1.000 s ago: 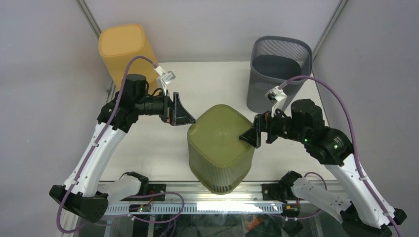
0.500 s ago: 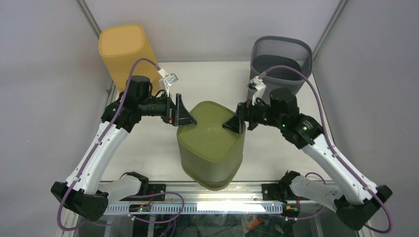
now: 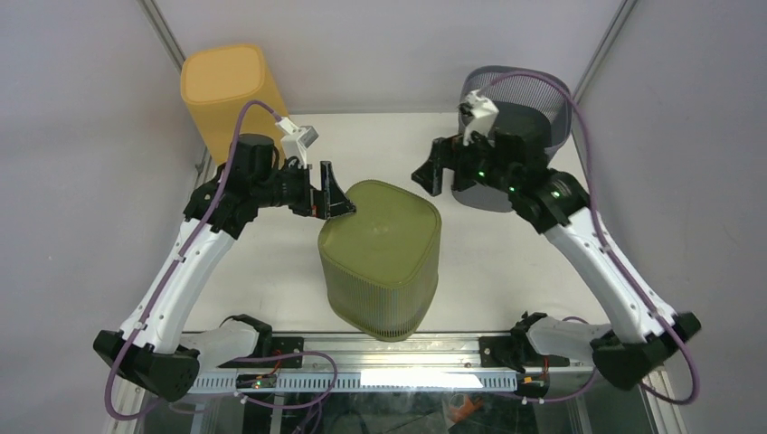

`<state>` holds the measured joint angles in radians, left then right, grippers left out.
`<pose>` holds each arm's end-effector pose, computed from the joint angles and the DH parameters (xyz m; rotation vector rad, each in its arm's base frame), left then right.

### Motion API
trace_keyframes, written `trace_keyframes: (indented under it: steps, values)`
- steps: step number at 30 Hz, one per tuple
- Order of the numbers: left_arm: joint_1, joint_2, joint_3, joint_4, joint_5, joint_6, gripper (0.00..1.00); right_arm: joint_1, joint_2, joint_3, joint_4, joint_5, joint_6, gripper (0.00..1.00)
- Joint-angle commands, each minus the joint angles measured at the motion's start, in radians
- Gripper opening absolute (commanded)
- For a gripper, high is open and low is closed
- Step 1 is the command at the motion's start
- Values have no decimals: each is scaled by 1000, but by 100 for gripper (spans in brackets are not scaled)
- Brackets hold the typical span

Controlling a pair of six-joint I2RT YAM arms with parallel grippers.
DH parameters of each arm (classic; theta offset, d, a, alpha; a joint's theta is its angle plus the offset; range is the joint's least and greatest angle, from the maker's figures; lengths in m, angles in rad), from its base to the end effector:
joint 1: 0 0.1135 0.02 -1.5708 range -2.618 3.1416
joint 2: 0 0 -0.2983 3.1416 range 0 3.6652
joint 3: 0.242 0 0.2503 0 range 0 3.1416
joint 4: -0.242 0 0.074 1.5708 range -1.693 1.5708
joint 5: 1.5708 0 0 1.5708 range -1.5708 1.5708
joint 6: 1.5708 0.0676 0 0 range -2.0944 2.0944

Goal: Turn the large container upside down

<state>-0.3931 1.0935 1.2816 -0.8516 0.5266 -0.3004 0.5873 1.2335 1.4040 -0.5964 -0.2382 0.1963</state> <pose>0.1854 -0.1137 0.4013 0.4055 2.2664 -0.9570 0.2224 0.1672 0.4376 -0.5547 1.9854 0.7331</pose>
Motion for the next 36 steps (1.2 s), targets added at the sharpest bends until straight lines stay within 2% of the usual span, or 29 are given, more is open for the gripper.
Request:
trace_keyframes:
  steps: [1,5,9,13,16,23,27,32,35,36]
  values:
    - [-4,62,40,54,15,-29,99,-17,-229,20,-70,31,-12,98]
    - [-5,112,63,105,40,-23,99,-15,-368,-26,-201,-122,11,98]
    - [-5,182,102,131,49,-23,99,-16,-471,-92,-241,-301,54,98]
    - [0,248,125,127,40,-17,99,-16,-479,-161,-289,-386,89,98]
    - [9,271,143,120,12,-11,99,-16,-473,-224,-298,-379,125,98]
    - [13,318,219,137,-60,-9,99,-13,-528,-442,-94,-433,246,98]
    - [14,361,271,150,-96,1,99,4,-569,-539,2,-556,290,98]
    - [18,422,329,154,-125,9,99,46,-576,-554,22,-499,276,98]
    - [23,464,372,172,-148,12,99,55,-511,-568,130,-493,300,98]
    - [25,487,394,172,-150,20,99,62,-480,-577,218,-498,325,98]
